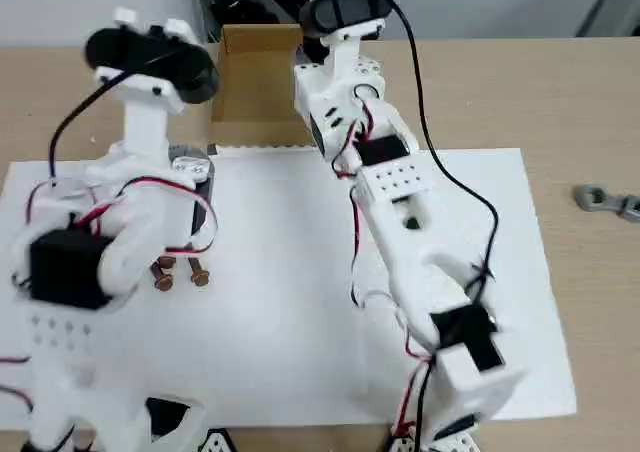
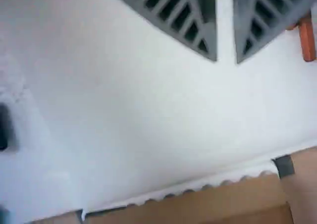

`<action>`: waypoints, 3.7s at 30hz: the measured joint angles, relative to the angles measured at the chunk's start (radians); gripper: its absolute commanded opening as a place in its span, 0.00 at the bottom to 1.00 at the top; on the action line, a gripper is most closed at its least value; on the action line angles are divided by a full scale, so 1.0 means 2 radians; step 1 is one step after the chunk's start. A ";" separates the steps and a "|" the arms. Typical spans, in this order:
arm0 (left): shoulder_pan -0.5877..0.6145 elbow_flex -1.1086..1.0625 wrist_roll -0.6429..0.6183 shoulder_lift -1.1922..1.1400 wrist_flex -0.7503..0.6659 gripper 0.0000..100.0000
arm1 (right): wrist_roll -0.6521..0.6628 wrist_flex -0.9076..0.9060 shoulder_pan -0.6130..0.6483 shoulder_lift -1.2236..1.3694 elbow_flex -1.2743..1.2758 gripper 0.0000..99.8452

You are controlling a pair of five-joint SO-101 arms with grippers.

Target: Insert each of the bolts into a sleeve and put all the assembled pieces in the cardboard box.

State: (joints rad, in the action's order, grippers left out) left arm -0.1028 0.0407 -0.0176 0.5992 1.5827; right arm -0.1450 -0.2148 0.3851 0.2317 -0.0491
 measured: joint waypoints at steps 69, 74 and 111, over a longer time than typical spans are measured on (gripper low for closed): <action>0.147 -0.176 0.021 -0.207 -0.030 0.08 | -0.028 -0.587 -0.054 0.031 -0.260 0.15; 0.147 -0.176 0.021 -0.239 -0.030 0.08 | -0.028 -0.638 -0.057 0.003 -0.261 0.15; 0.184 -0.165 0.064 -0.419 -0.125 0.01 | -0.028 -0.658 -0.061 -0.002 -0.262 0.15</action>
State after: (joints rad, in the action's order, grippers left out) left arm 0.2654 -0.2892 0.1112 -0.2386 1.3326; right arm -0.2002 -1.5313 0.2624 0.2286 -0.5723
